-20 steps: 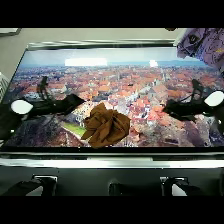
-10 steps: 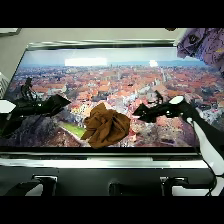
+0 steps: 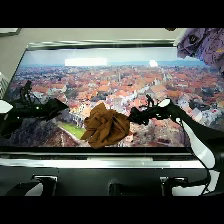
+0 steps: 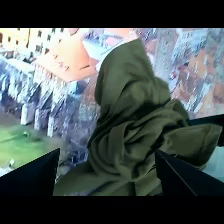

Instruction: Fold the clothes and pants, and hang the long-sleeved shirts on hangers.

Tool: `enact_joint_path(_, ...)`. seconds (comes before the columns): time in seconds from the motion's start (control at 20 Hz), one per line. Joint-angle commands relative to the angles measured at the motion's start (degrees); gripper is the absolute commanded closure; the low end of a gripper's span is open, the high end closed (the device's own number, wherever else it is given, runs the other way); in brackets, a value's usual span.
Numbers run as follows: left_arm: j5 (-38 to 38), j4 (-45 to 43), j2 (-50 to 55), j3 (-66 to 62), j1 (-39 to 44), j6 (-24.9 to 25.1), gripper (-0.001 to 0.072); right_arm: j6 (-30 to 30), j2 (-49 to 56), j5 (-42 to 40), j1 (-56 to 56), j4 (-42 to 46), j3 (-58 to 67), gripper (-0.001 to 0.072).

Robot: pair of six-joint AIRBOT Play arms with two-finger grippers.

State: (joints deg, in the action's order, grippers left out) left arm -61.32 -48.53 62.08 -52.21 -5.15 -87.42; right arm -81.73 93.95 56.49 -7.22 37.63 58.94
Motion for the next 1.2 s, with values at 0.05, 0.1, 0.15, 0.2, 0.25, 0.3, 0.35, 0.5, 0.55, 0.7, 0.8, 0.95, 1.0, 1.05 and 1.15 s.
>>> enact_joint_path(0.05,-8.7,-2.8,-0.1,0.1,-4.0,1.1,0.003,4.2,0.9,1.3,-0.2,-3.8,0.0,0.0613)
enact_joint_path(0.1,-9.5,-3.2,-0.1,0.6,-4.8,2.5,0.003,4.8,0.9,1.0,-0.2,-4.5,0.0,0.0679)
enact_joint_path(0.15,-9.9,-3.1,-0.1,1.8,-5.5,3.6,0.003,4.8,0.9,0.8,-0.2,-4.7,0.0,0.068)
enact_joint_path(0.2,-9.8,-2.9,-0.1,3.7,-5.8,4.5,0.003,4.8,0.8,0.8,-0.2,-4.6,0.0,0.068)
enact_joint_path(0.25,-9.8,-1.7,-0.1,6.0,-5.7,6.7,0.003,4.8,0.7,1.1,-0.2,-4.6,0.0,0.068)
enact_joint_path(0.3,-9.4,0.4,0.0,9.1,-5.4,9.5,0.003,4.8,0.5,1.4,-0.2,-4.6,0.0,0.068)
enact_joint_path(0.35,-8.6,2.5,0.0,12.0,-5.0,11.8,0.0031,4.8,0.3,1.7,-0.2,-4.6,0.0,0.068)
enact_joint_path(0.5,-4.9,8.0,0.0,19.7,-2.8,17.3,0.0032,4.8,-0.3,2.4,-0.2,-4.5,0.0,0.068)
enact_joint_path(0.55,-3.1,9.0,0.0,21.6,-1.6,18.5,0.0032,4.7,-0.5,2.3,-0.2,-4.5,0.0,0.068)
enact_joint_path(0.7,1.8,9.8,1.1,23.5,3.1,21.3,0.0032,4.5,-0.9,2.5,-0.2,-4.4,0.0,0.068)
enact_joint_path(0.8,5.4,9.8,2.4,23.4,5.7,21.5,0.0032,4.4,-0.9,3.5,-0.2,-4.3,0.0,0.068)
enact_joint_path(0.95,8.5,10.7,4.7,23.4,8.0,22.2,0.0039,4.4,-1.3,4.5,-0.2,-4.0,0.0,0.068)
enact_joint_path(1.0,8.4,12.6,5.6,23.4,8.6,24.0,0.0043,4.4,-1.7,4.5,-0.2,-3.9,0.0,0.068)
enact_joint_path(1.05,8.5,14.6,6.5,23.4,9.2,25.3,0.0049,4.4,-2.1,4.2,-0.2,-3.8,0.0,0.068)
enact_joint_path(1.15,8.7,17.0,8.0,23.4,10.1,26.9,0.0055,4.4,-2.8,4.0,-0.2,-3.7,0.0,0.068)
